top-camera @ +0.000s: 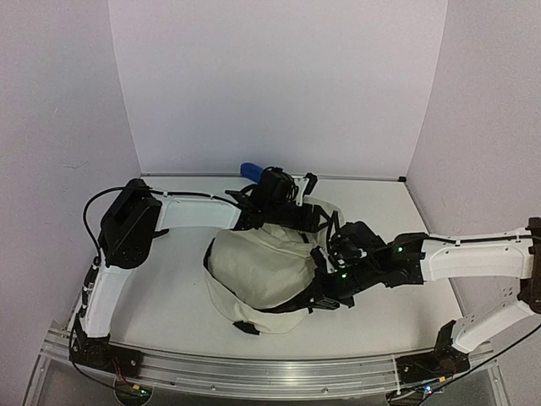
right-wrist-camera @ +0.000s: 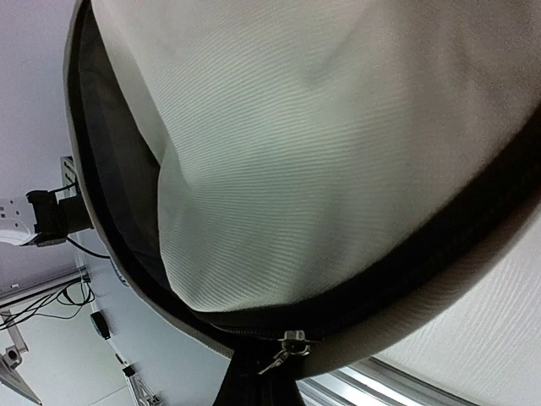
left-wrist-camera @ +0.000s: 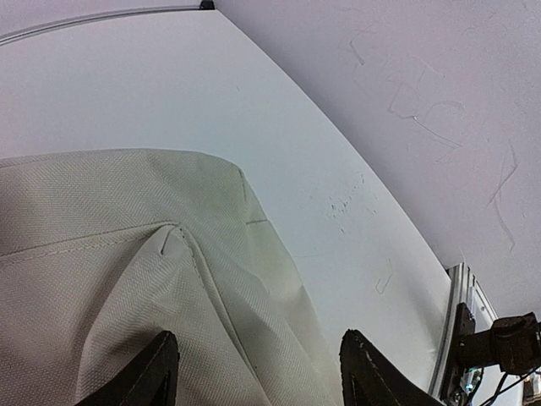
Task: Pack the student bag
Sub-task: Zip the student bag at the center of the board.
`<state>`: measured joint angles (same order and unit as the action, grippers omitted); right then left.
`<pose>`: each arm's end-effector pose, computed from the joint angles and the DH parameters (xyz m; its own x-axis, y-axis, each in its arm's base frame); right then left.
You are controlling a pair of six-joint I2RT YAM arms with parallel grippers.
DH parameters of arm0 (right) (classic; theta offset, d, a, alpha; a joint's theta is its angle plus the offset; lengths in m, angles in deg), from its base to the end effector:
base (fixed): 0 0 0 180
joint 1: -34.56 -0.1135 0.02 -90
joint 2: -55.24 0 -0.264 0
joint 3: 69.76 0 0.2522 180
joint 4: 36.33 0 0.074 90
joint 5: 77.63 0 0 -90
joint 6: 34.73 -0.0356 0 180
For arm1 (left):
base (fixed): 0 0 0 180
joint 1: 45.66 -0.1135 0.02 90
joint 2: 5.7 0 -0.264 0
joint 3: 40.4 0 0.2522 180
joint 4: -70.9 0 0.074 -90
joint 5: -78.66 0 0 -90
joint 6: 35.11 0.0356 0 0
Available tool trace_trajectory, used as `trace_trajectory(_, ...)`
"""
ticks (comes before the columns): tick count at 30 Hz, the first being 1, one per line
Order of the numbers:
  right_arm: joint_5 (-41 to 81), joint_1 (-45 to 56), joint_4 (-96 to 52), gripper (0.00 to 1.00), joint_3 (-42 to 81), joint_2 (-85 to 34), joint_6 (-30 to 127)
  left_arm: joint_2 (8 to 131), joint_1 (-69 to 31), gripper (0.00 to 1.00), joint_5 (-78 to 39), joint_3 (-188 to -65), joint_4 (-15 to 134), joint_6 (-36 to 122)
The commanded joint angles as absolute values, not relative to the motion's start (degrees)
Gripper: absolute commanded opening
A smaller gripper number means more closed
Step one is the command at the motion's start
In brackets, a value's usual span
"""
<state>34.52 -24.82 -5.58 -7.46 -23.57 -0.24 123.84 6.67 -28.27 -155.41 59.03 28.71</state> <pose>0.1327 0.2505 0.2222 -0.9762 -0.1506 -0.1561 -0.2168 0.6634 0.7162 0.3151 -0.4251 0.2058 -0.6483 0.1490 -0.7467 0.7027 0.4946 -0.5114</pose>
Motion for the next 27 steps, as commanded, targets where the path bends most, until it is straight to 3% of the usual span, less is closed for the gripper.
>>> trace_trajectory(1, 40.45, -26.79, -11.03, 0.00, -3.06, -23.05, 1.38, 128.42, 3.70, 0.66, -23.03, -154.88, 53.26, 28.35)
trace_trajectory(7, 37.45, -26.92, -12.37, 0.00, -2.91, -21.28, 1.29, 123.97, 3.65, 0.69, -23.24, -155.32, 51.13, 29.45)
trace_trajectory(20, 29.92, -26.59, -12.29, 0.00, -2.97, -22.37, 2.36, 99.74, 1.30, 0.86, -19.24, -136.66, 42.94, 31.46)
trace_trajectory(24, 30.71, -26.48, -12.28, 0.00, -2.63, -23.36, 2.96, 96.35, 1.35, 0.86, -28.66, -133.01, 42.77, 33.12)
trace_trajectory(27, 31.80, -26.45, -12.30, 0.00, -2.37, -23.42, 3.73, 95.03, 1.49, 0.81, -35.59, -129.12, 46.51, 30.84)
